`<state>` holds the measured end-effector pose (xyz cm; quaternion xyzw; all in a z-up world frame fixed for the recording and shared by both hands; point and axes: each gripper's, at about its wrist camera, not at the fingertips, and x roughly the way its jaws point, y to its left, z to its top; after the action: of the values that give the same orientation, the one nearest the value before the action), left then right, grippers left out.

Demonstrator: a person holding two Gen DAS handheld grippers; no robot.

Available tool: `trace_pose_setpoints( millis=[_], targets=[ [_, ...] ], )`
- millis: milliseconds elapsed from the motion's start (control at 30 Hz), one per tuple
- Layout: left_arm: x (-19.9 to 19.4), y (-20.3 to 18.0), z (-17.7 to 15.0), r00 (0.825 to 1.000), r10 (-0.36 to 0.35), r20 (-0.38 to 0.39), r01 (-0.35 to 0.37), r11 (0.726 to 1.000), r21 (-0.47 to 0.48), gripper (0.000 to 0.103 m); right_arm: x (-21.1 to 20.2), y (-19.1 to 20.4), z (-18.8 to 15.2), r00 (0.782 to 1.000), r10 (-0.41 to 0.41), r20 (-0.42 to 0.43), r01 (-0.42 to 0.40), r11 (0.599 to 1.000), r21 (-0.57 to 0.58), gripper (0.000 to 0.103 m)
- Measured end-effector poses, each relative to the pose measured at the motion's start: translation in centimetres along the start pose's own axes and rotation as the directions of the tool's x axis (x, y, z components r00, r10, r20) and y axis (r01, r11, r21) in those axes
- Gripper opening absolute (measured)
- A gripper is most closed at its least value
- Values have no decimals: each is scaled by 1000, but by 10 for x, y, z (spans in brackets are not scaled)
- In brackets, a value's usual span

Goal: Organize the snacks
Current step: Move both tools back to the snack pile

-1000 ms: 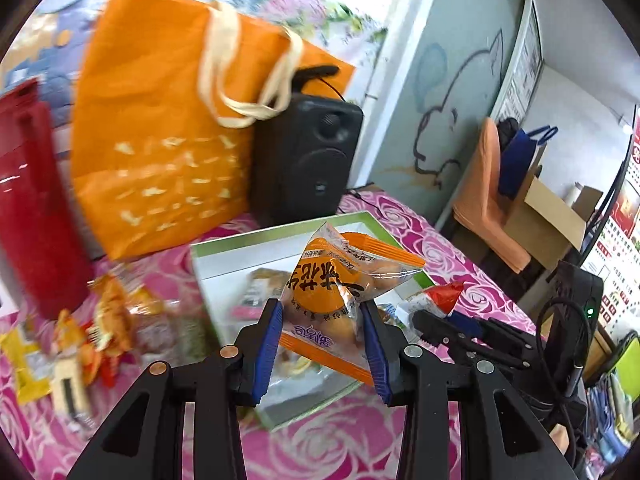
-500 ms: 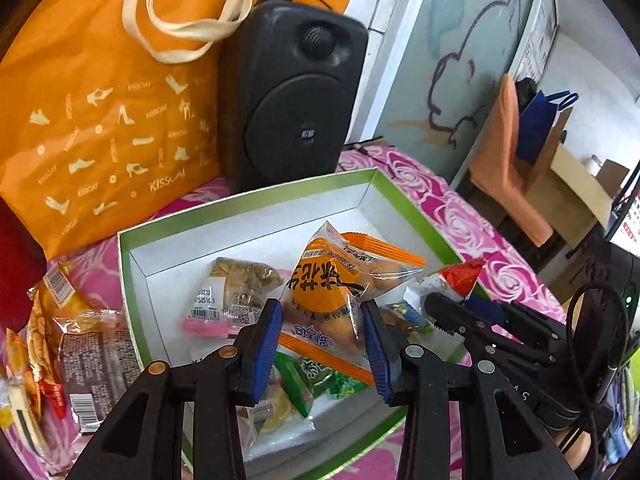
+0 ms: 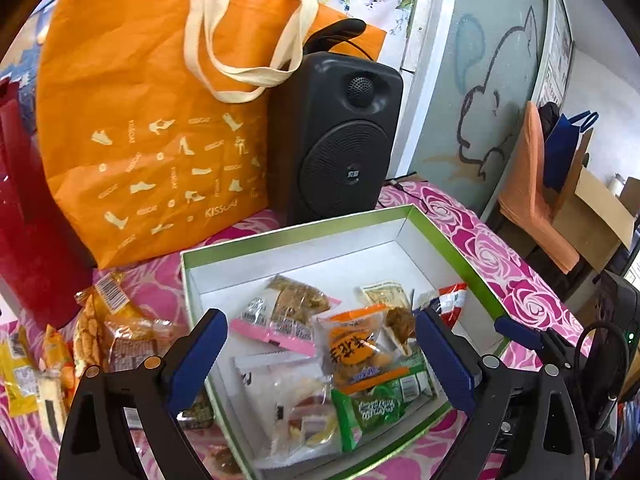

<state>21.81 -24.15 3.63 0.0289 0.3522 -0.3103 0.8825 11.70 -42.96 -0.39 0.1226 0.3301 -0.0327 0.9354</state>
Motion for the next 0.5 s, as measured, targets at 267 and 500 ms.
trace_pose_setpoints(
  millis=[267,500],
  targets=[
    [-35,1,-4,1000,5,28,-5,1000,0,97,-27,25,6,999,8,39,-7,999,-33,102],
    [-86,20,-25,996,32,88,-27,998,-54,97,-49,60,5,993,100,61,-96,993,-73,102]
  ],
)
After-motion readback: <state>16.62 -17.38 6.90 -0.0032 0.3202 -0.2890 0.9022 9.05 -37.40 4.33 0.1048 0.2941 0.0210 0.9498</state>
